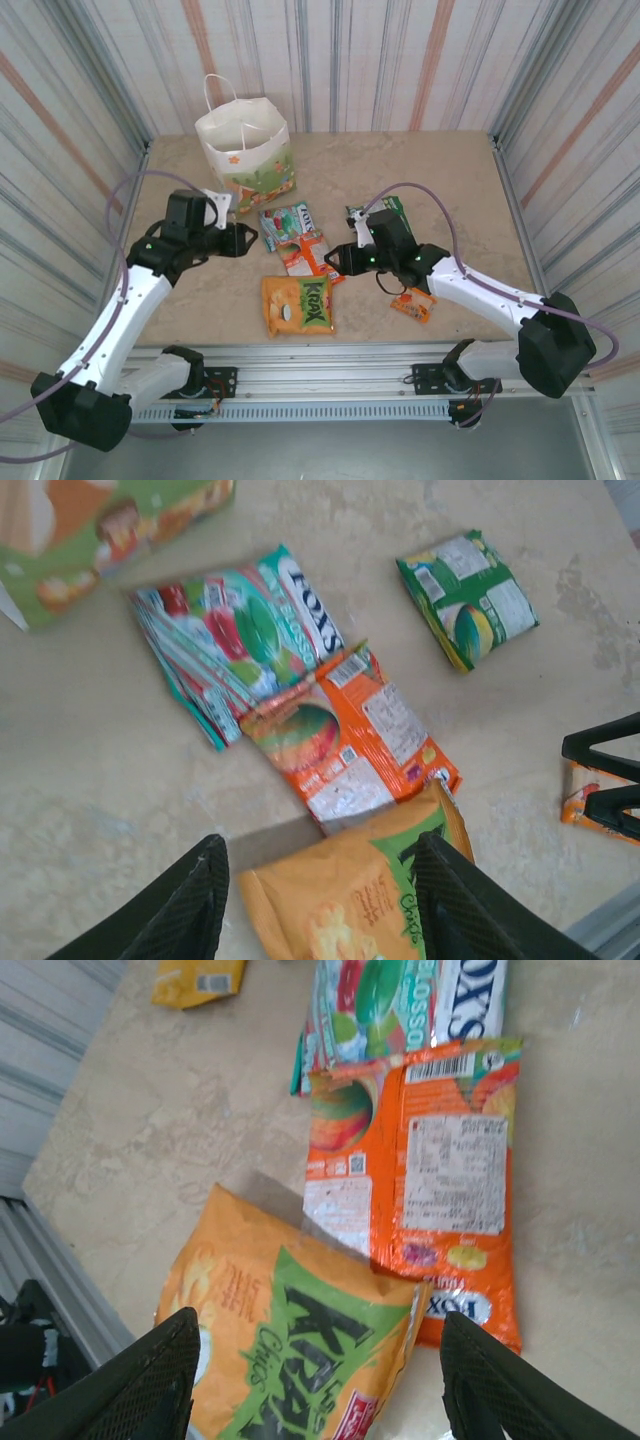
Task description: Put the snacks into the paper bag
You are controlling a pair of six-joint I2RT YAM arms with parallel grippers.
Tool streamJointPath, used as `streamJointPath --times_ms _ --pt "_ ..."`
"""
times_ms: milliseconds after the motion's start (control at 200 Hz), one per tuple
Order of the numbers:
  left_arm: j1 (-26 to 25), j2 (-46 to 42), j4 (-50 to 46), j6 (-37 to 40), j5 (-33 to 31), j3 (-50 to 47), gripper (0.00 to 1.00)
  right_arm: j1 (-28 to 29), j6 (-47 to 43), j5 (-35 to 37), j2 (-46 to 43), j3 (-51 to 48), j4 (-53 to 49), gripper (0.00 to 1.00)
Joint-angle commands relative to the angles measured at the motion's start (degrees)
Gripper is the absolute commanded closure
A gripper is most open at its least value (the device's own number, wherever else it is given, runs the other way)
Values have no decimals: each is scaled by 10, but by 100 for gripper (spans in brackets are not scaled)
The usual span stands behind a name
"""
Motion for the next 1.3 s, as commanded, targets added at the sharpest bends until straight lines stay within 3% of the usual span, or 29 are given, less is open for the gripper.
streamJointPath --times_ms 0,256,807,1293 --pt "-22 -16 33 -65 18 -49 47 13 52 -6 0 -13 -9 36" --pt "-74 -21 99 -153 49 -159 47 21 86 -20 30 -20 -27 36" --pt "-75 1 157 -203 59 -279 46 52 95 -79 156 25 -53 39" --pt "-84 37 293 -256 140 -360 46 61 99 -82 203 42 -55 45"
